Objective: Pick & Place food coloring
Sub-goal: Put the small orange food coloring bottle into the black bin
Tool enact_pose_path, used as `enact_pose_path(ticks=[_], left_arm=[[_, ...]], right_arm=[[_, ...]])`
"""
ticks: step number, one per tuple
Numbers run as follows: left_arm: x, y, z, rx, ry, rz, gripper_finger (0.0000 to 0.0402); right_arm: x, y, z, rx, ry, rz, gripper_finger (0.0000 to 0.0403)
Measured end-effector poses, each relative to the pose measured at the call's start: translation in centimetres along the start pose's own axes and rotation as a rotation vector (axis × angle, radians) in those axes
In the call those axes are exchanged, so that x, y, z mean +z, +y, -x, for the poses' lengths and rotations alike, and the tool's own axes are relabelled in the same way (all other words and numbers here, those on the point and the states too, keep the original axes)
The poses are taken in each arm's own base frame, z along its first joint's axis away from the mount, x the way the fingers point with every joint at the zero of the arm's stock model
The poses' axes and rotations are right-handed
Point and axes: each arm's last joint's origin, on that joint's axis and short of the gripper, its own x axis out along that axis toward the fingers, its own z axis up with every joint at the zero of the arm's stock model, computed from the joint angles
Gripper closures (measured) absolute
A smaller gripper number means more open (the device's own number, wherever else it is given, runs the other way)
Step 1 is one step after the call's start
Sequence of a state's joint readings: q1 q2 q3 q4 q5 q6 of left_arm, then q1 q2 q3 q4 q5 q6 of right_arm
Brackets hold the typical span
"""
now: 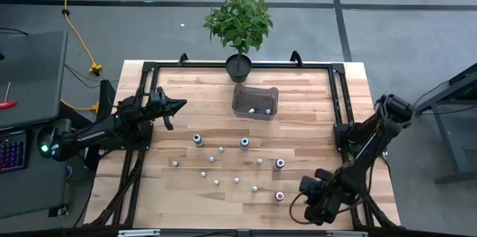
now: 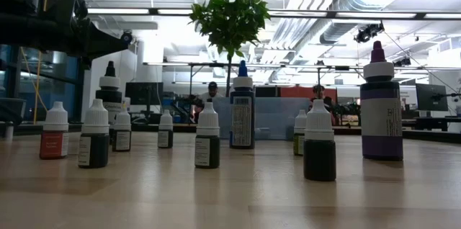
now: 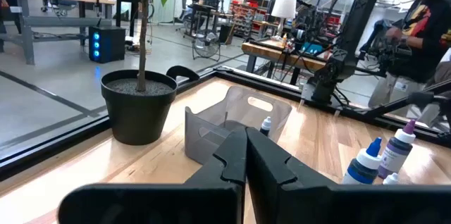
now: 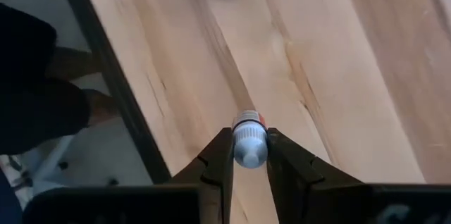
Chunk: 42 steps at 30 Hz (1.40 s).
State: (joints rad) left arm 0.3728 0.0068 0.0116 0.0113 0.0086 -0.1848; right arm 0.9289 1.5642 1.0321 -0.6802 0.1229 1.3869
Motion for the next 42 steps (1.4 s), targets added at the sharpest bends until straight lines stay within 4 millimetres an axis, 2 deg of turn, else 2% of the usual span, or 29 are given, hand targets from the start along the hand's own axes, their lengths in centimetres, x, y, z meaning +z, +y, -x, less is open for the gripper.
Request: enact_pose_path(ticks=[8,15,27,42], left_arm=[[0.0,0.0,0.0,0.0,0.0,0.0,0.0401],[0.0,0.0,0.0,0.0,0.0,0.0,0.0401],[0.0,0.0,0.0,0.0,0.0,0.0,0.0401],[0.0,0.0,0.0,0.0,0.0,0.0,0.0401]], right_arm=[[0.9,-1.1,3.8,0.039,-0.117,-0.01,0.034],[4.3,-2.5,6.2,0.056,-0.266,0.055,0.0344],[12.3,-6.0,6.9,0.02,-0.354,0.223,0.0343],[19.1,-10.7,8.4,0.017,-0.525,0.331,0.0339]])
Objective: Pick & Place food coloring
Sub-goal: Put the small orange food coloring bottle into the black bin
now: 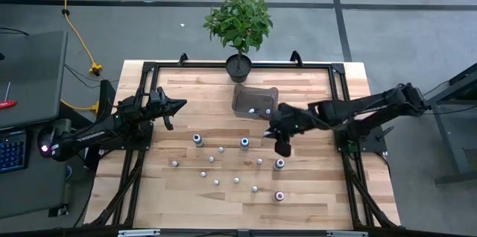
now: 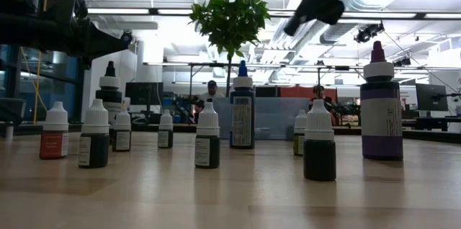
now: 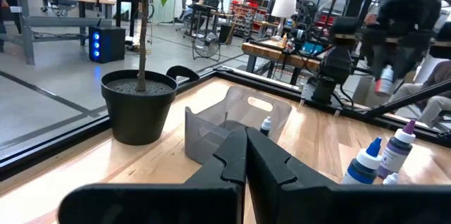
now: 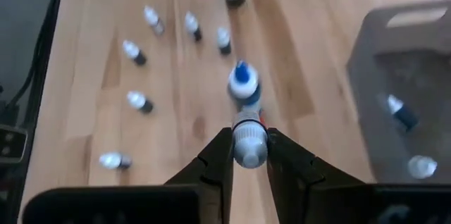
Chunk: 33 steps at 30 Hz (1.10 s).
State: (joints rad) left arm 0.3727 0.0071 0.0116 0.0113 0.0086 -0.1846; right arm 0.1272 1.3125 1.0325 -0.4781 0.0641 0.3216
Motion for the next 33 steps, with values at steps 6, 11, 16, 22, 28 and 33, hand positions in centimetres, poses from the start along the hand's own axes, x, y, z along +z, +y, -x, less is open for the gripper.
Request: enact_pose_path(ticks=[6,11,16,22,28,33], left_arm=[[0.0,0.0,0.0,0.0,0.0,0.0,0.0401],[0.0,0.0,0.0,0.0,0.0,0.0,0.0401],[0.0,0.0,0.0,0.0,0.0,0.0,0.0401],[0.0,0.0,0.0,0.0,0.0,0.0,0.0401],[0.0,0.0,0.0,0.0,0.0,0.0,0.0401],[0.0,0.0,0.0,0.0,0.0,0.0,0.0401]], right_arm=[[1.2,-3.2,0.0,-0.045,-0.042,0.03,0.0342],[2.0,-6.1,0.2,-0.094,-0.066,0.016,0.0339],[2.7,-8.1,0.7,-0.117,-0.082,0.012,0.0339],[6.2,-9.4,1.9,-0.165,-0.068,0.062,0.0342],[9.1,-11.6,1.2,-0.218,0.093,0.044,0.0339],[10.3,-14.0,-0.2,-0.251,0.254,-0.041,0.034]])
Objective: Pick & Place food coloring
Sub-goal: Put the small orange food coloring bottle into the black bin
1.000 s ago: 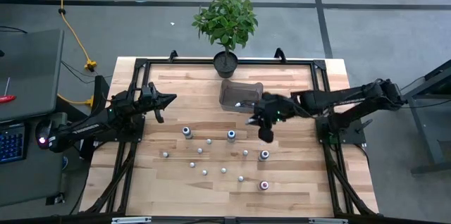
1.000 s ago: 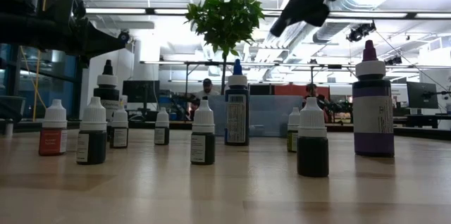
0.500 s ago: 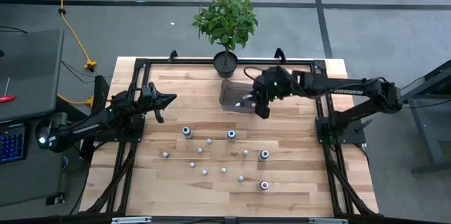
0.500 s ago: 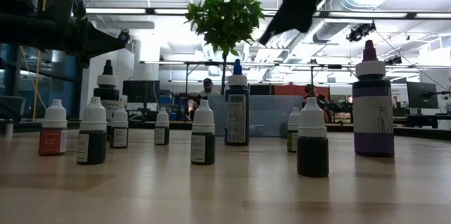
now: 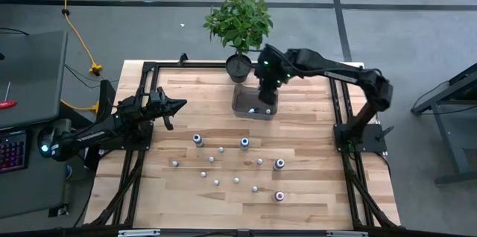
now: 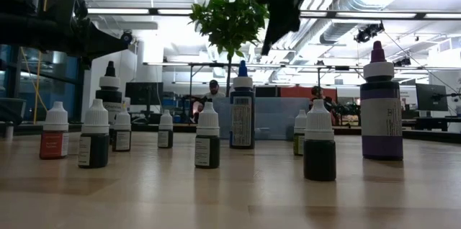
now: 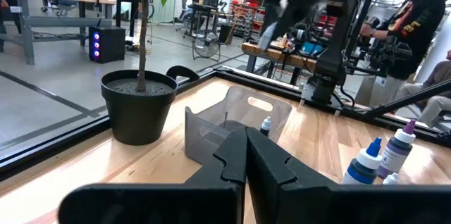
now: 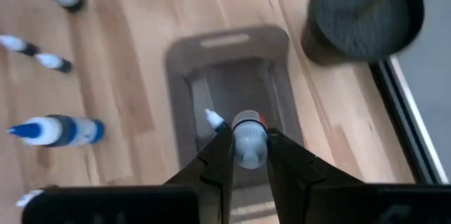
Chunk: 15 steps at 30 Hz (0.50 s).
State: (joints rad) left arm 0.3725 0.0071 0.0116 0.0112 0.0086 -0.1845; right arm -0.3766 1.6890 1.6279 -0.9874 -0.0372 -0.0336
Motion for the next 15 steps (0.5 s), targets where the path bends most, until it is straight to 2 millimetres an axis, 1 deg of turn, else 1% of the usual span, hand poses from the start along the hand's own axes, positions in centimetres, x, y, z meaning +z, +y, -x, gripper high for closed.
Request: enact_pose_path(ticks=[4,7,11,15], left_arm=[[0.0,0.0,0.0,0.0,0.0,0.0,0.0401],[0.0,0.0,0.0,0.0,0.0,0.0,0.0401],[0.0,0.0,0.0,0.0,0.0,0.0,0.0401],[0.0,0.0,0.0,0.0,0.0,0.0,0.0401]], right_arm=[[0.3,-0.9,-1.8,-0.012,0.057,-0.069,0.0339],[0.2,-0.9,-3.2,-0.011,0.095,-0.124,0.0341],[-0.8,-0.3,-5.3,-0.011,0.138,-0.22,0.0338],[-2.3,0.2,-7.0,-0.022,0.186,-0.336,0.0338]])
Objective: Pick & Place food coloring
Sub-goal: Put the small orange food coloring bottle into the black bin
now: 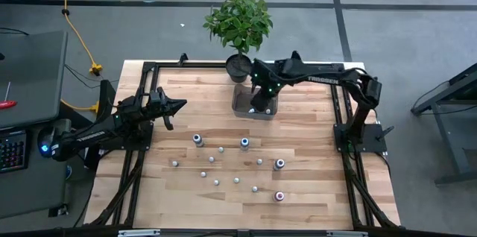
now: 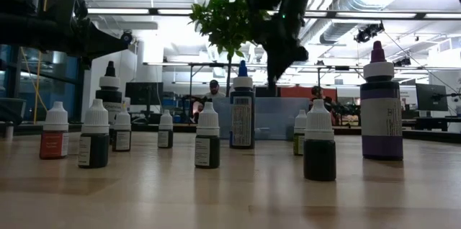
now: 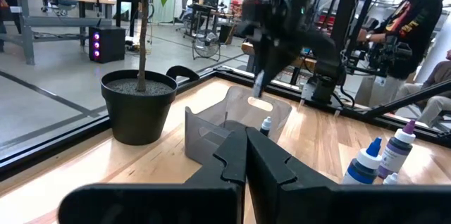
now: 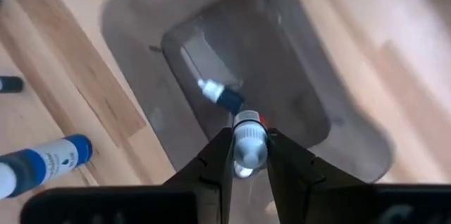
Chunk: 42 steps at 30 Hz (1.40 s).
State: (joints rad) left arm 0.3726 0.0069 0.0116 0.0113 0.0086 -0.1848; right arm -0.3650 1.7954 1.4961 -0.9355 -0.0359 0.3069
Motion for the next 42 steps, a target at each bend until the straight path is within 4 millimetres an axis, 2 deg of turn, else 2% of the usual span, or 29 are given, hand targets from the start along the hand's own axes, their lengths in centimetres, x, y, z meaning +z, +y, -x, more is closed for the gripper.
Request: enact_pose_path(ticks=[9,14,24,42], left_arm=[[0.0,0.0,0.0,0.0,0.0,0.0,0.0401],[0.0,0.0,0.0,0.0,0.0,0.0,0.0401],[0.0,0.0,0.0,0.0,0.0,0.0,0.0401],[0.0,0.0,0.0,0.0,0.0,0.0,0.0401]], right_arm=[[-2.1,-1.1,-3.9,-0.023,0.026,-0.143,0.0338],[-2.9,-2.3,-5.1,-0.03,0.039,-0.197,0.0339],[-2.7,-3.5,-5.3,-0.038,0.031,-0.199,0.0335],[-3.2,-3.6,-5.2,-0.047,0.088,-0.161,0.0334]])
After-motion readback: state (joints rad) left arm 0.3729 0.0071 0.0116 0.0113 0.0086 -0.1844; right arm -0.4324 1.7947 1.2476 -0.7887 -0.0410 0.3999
